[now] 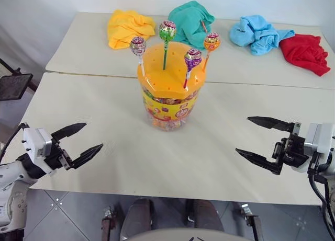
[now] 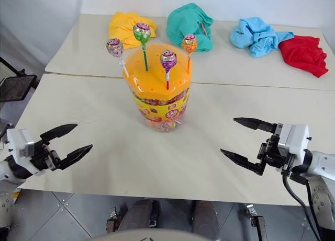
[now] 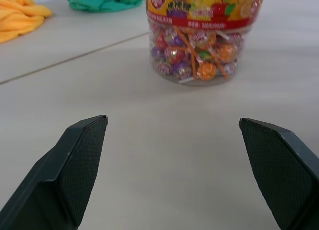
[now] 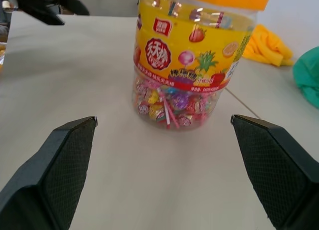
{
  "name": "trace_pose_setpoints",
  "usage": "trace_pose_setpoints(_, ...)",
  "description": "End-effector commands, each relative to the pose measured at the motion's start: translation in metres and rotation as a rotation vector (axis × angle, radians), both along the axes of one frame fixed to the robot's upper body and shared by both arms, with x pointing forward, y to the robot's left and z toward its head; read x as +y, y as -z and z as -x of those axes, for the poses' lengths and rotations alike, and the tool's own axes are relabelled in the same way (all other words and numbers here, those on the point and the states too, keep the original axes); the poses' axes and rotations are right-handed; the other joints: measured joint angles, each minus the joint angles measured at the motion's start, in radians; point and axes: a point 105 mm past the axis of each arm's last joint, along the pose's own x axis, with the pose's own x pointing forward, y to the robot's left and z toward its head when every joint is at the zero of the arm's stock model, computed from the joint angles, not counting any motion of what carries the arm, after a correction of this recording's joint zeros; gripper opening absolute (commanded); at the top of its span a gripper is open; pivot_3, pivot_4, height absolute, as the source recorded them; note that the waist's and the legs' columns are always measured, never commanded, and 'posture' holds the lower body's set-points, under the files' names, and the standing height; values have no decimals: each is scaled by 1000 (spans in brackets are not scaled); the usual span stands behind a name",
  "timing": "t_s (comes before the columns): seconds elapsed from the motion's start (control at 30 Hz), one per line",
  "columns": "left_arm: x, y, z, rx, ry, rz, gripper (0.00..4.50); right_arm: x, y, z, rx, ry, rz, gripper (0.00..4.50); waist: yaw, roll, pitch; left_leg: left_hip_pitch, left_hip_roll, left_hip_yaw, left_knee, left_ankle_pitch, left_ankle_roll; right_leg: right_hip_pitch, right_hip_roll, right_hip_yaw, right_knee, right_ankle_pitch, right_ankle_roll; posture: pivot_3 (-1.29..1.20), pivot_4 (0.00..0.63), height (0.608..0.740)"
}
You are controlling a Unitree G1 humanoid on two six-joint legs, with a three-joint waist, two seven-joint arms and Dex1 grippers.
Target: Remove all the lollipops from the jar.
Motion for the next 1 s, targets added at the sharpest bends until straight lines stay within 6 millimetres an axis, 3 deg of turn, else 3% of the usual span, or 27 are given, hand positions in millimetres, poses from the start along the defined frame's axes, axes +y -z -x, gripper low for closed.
trace_pose_setpoints(0.03,-7,-13,-3,-36,39,11,4480,9,-19,-1,-41,-17,-104,4500,0,0,0,0,0,0,0,0,0,0,0,0,0,0,0,0,150,740)
trace_pose_setpoints(0.1,-17,-42,0,89,143,279,4480,35,-59,0,-117,-78,-255,4500,-6,-1,1,0,0,0,0,0,0,0,0,0,1,0,0,0,150,740)
trace_pose_setpoints(0.13,-20,-59,-2,59,193,347,4480,45,-75,3,-151,-112,-312,4500,-9,0,2,0,2,-3,2,0,-1,-2,1,1,3,0,0,0,150,740)
trace_pose_setpoints(0.23,-22,-92,-16,-60,229,412,4480,57,-97,10,-217,-166,-403,4500,-2,0,2,1,3,-7,4,1,-1,-2,1,4,7,0,0,0,150,740)
trace_pose_setpoints(0.3,-36,-112,-25,-107,308,433,4480,59,-110,14,-260,-186,-490,4500,4,-1,1,1,1,-8,4,-1,-1,-2,1,4,7,0,0,0,150,740)
trace_pose_setpoints(0.43,-63,-135,-40,-161,417,400,4480,65,-113,17,-278,-193,-515,4500,4,-2,1,-3,-2,-4,9,-4,1,-2,0,4,7,0,1,0,150,740)
trace_pose_setpoints(0.7,-99,-145,-61,-147,541,340,4480,66,-104,19,-267,-162,-517,4500,-2,-2,1,-2,-1,0,9,-4,1,-1,2,5,5,0,1,0,150,740)
trace_pose_setpoints(0.83,-107,-146,-62,-122,592,350,3682,63,-102,20,-280,-132,-508,4500,-1,-2,1,-2,-1,1,10,-4,1,-2,2,7,5,0,1,0,150,740)
trace_pose_setpoints(1.0,-122,-140,-68,-95,642,344,2106,52,-99,22,-313,-18,-509,4500,4,-2,1,-2,-1,1,10,-4,1,-2,2,7,6,0,1,0,150,740)
